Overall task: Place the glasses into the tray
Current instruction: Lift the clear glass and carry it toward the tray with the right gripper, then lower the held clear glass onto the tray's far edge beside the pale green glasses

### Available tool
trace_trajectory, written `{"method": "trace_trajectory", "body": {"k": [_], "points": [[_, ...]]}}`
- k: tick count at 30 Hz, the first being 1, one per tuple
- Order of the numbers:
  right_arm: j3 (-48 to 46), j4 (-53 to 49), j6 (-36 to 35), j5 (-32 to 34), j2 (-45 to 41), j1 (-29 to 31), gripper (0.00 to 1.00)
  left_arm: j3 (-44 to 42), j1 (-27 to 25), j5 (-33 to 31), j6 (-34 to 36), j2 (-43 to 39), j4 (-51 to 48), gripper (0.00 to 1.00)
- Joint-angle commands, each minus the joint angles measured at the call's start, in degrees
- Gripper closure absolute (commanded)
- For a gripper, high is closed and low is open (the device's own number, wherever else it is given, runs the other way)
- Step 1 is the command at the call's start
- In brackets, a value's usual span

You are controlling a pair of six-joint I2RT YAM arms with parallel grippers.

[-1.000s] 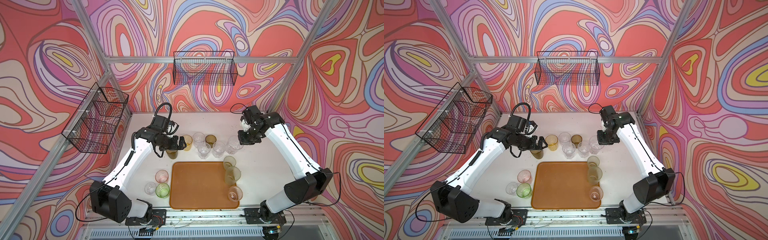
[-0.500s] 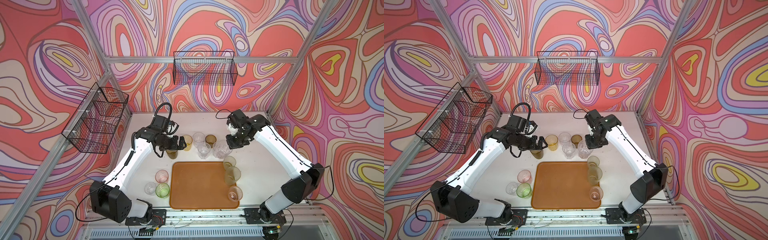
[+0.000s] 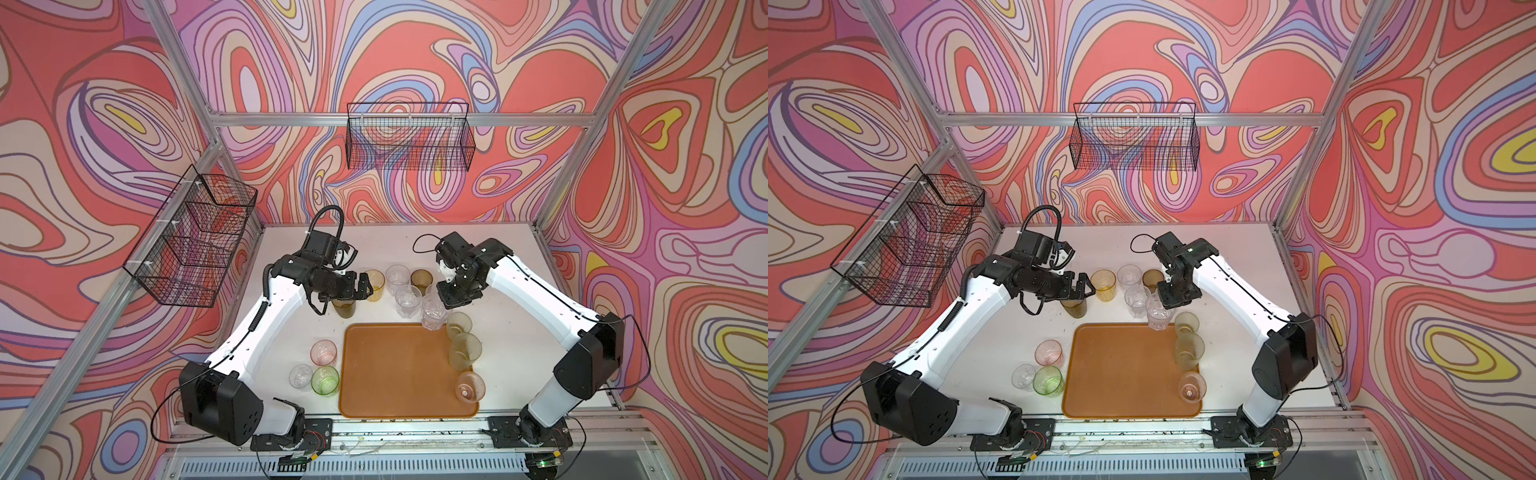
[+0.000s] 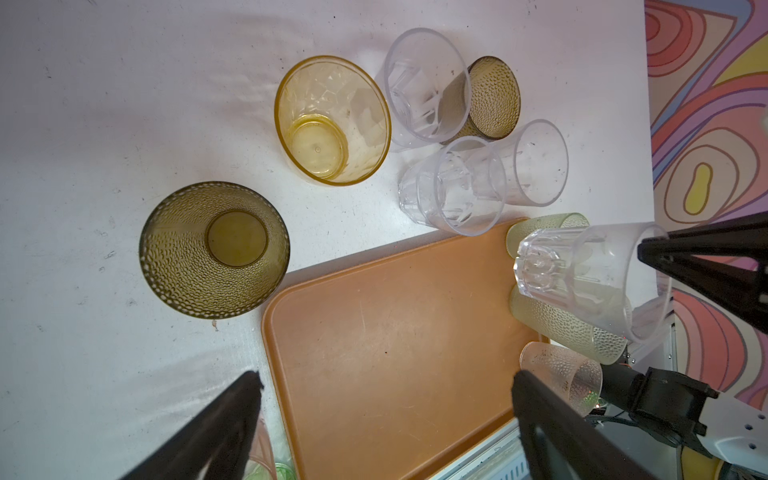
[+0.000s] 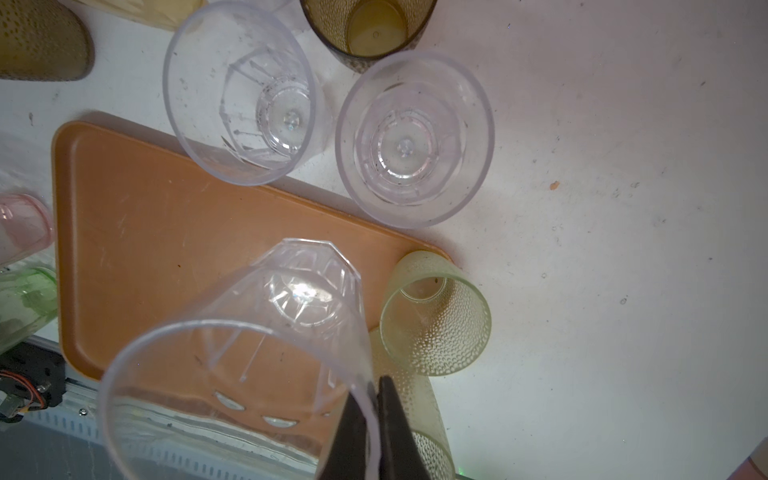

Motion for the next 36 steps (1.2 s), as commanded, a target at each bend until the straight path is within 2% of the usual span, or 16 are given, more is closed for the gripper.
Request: {"method": "trace_trajectory", "body": {"k": [1, 21, 36], "points": [[-1.3, 2.0, -2.0, 0.1, 1.4, 0.5, 1.0, 0.2, -0.2, -0.4, -0.5, -0.7, -0.6, 0.03], [-6.2, 8.0, -5.3, 0.1, 4.8, 0.5, 1.0, 1.2, -0.3, -0.9, -0.5, -0.8, -1.3, 0.03], [-7.0, 8.9, -5.7, 0.9, 7.9, 0.6, 1.0, 0.8, -0.3, -0.9, -0.5, -0.4, -1.0, 0.03]]}}
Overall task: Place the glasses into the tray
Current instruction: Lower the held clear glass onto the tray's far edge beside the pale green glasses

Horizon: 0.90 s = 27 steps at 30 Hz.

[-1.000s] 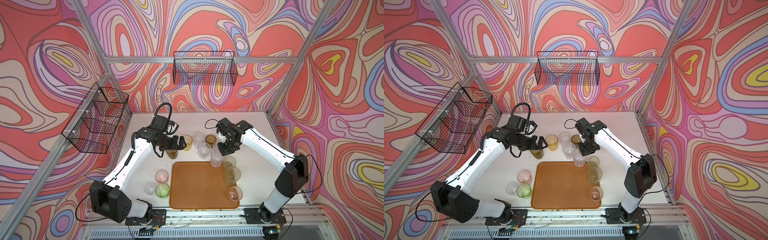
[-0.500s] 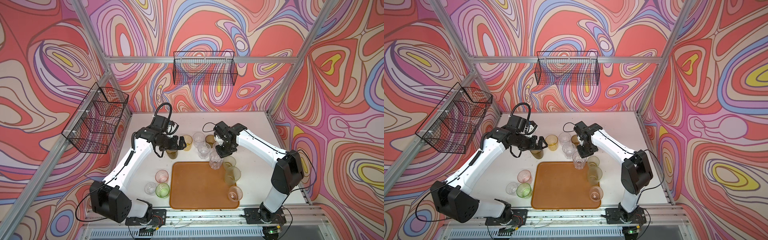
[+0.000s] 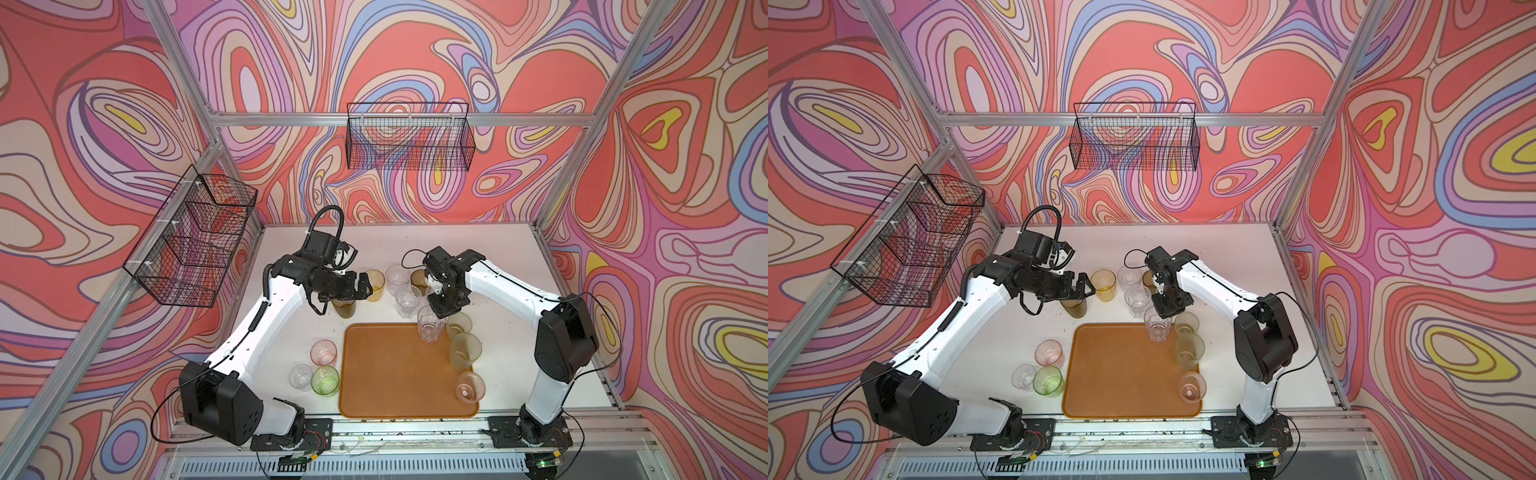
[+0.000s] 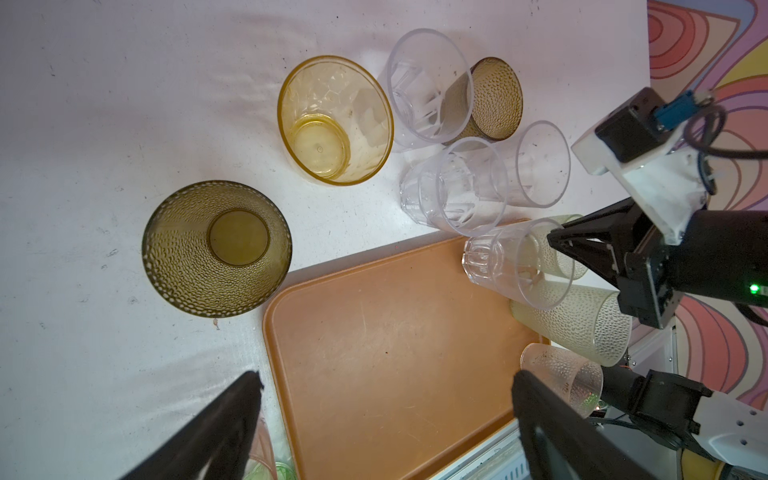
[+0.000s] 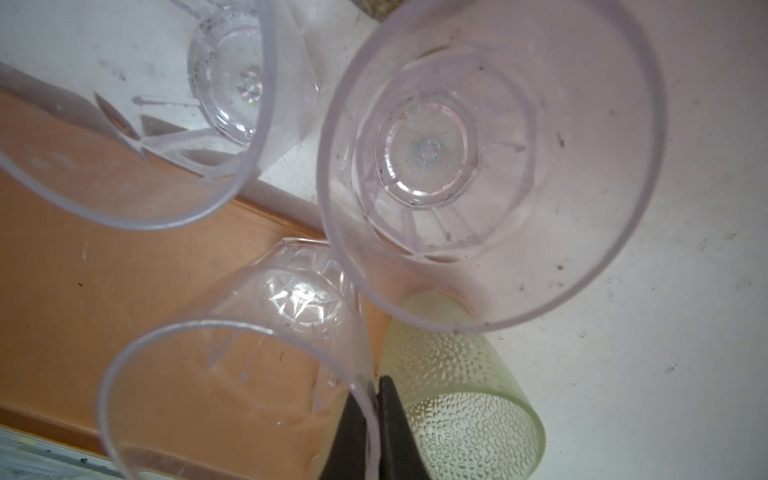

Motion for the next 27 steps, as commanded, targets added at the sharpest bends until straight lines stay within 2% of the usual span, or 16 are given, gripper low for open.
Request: {"method": "trace_trajectory", "body": {"k": [1, 15, 27], "points": [[-0.6, 0.8, -0.4, 0.9, 0.4, 0.3, 1.0, 0.8, -0.3, -0.6, -0.3, -0.4, -0.8, 0.03], [-1.7, 0.8, -0.8, 2.2, -0.4, 0.8, 1.0, 0.2, -0.3, -0.9, -0.2, -1.0, -1.0, 0.03], [-1.8, 2.1, -1.5, -2.9, -4.1, 0.9, 1.0, 0.0, -0.3, -0.8, -0.3, -1.0, -0.7, 0.03]]}}
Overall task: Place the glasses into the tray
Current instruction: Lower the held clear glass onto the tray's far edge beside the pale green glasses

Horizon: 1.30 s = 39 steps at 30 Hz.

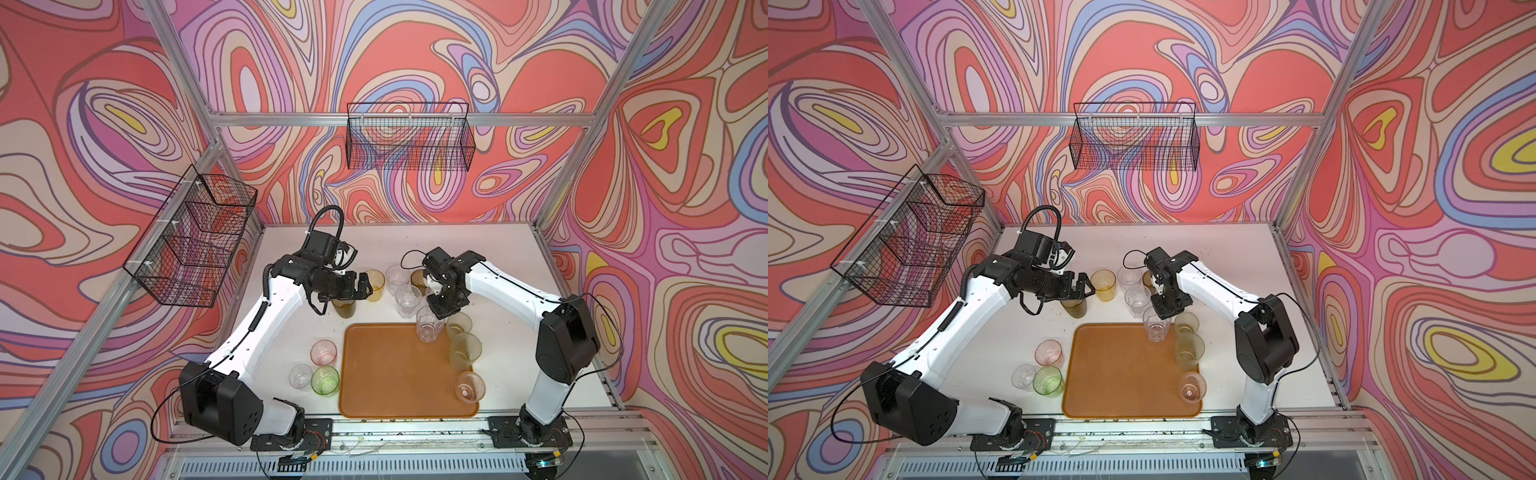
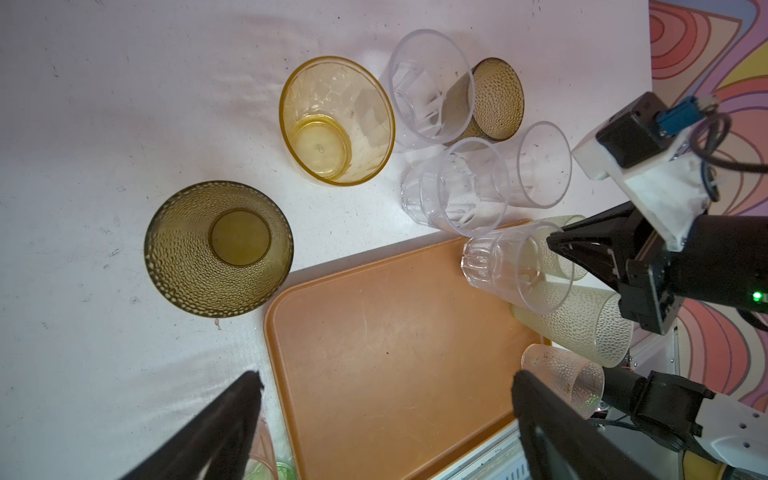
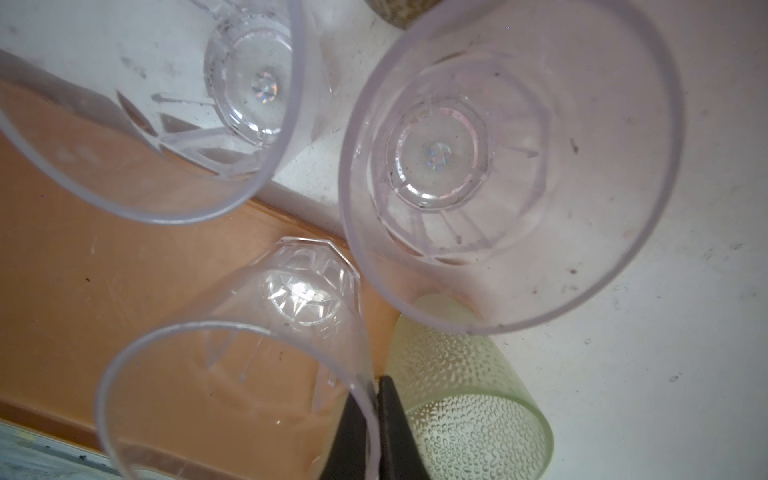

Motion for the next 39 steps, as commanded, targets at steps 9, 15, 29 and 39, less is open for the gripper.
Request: {"method": "trace_trajectory", "body": {"k": [9, 15, 29, 39], "points": [[-2.2, -0.1, -1.7, -0.6, -3.4, 0.5, 1.0, -0.2, -0.3, -0.4, -0.3, -0.8, -0.3, 0.03], [-2.5, -0.2, -2.0, 0.0, -3.0, 0.5, 1.0, -0.1, -0.3, -0.3, -0.3, -0.6, -0.3, 0.03], [-2.9, 0.0, -2.2, 1.2, -1.6, 1.0, 1.0, -0.2, -0.3, -0.6, -0.1, -0.8, -0.4, 0.03], [-3.1, 0.2, -2.5, 0.4, -3.0, 1.5, 1.0, -0.2, -0.3, -0.5, -0.2, -0.9, 0.0, 0.03]]}}
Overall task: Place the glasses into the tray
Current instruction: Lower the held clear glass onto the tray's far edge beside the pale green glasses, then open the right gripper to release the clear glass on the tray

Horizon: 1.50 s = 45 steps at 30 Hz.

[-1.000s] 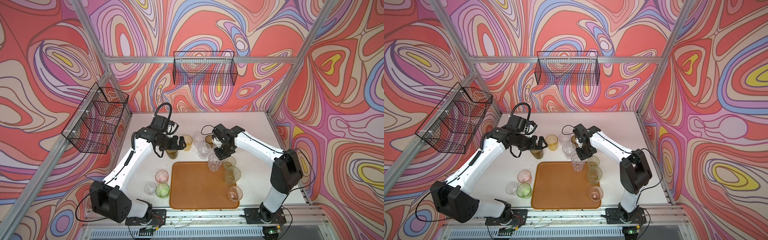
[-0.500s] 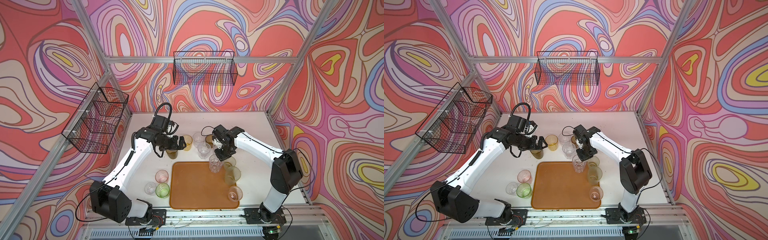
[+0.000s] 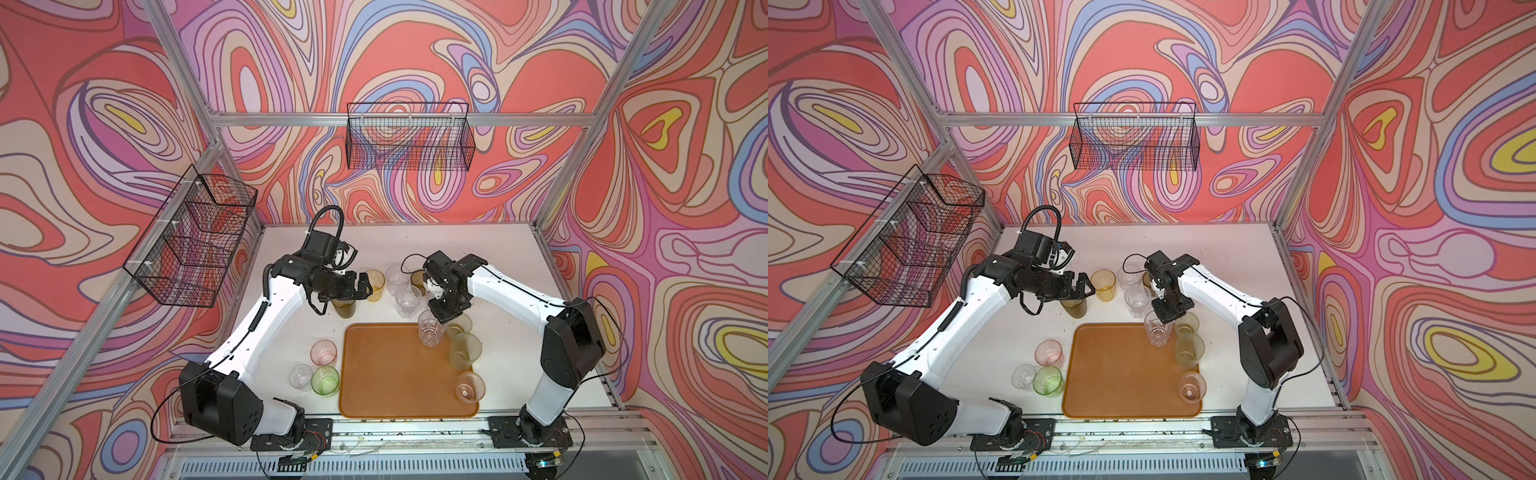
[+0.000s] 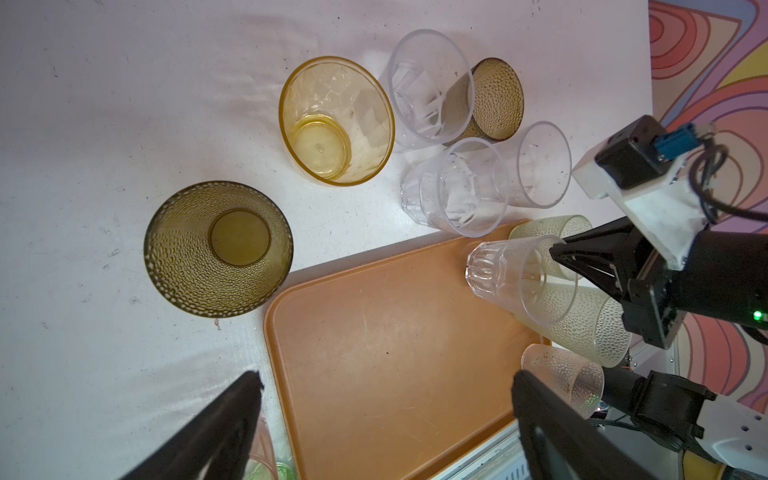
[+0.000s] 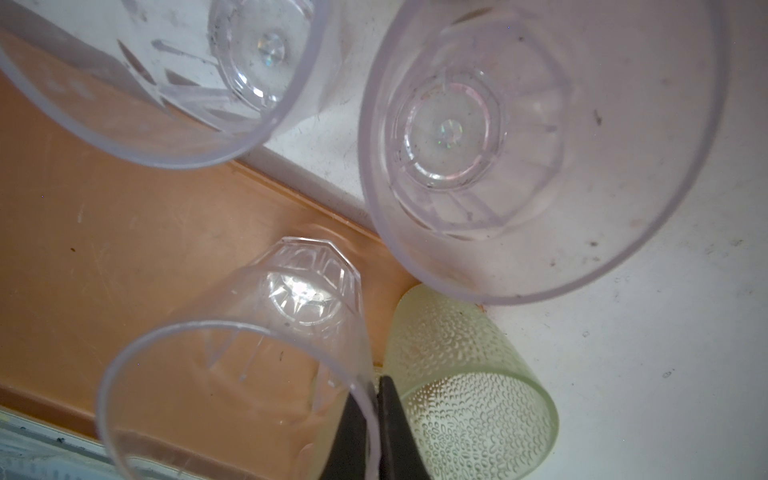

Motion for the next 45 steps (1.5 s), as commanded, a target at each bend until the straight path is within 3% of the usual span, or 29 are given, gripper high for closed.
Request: {"method": "trace_trajectory", "body": {"k": [1, 36, 45], "points": [[-0.7, 0.2, -0.7, -0.4, -1.5, 0.5, 1.0, -0.3, -0.3, -0.4, -0.3, -0.9, 0.1, 0.03], [1.1, 0.8, -0.1, 2.6, 2.7, 0.5, 0.98, -0.6, -0.3, -0.5, -0.1, -1.1, -0.2, 0.03], [2.3, 0.9, -0.1, 2.7, 3.1, 0.5, 0.92, -0.7, -0.3, -0.6, -0.1, -1.3, -0.2, 0.03]]}}
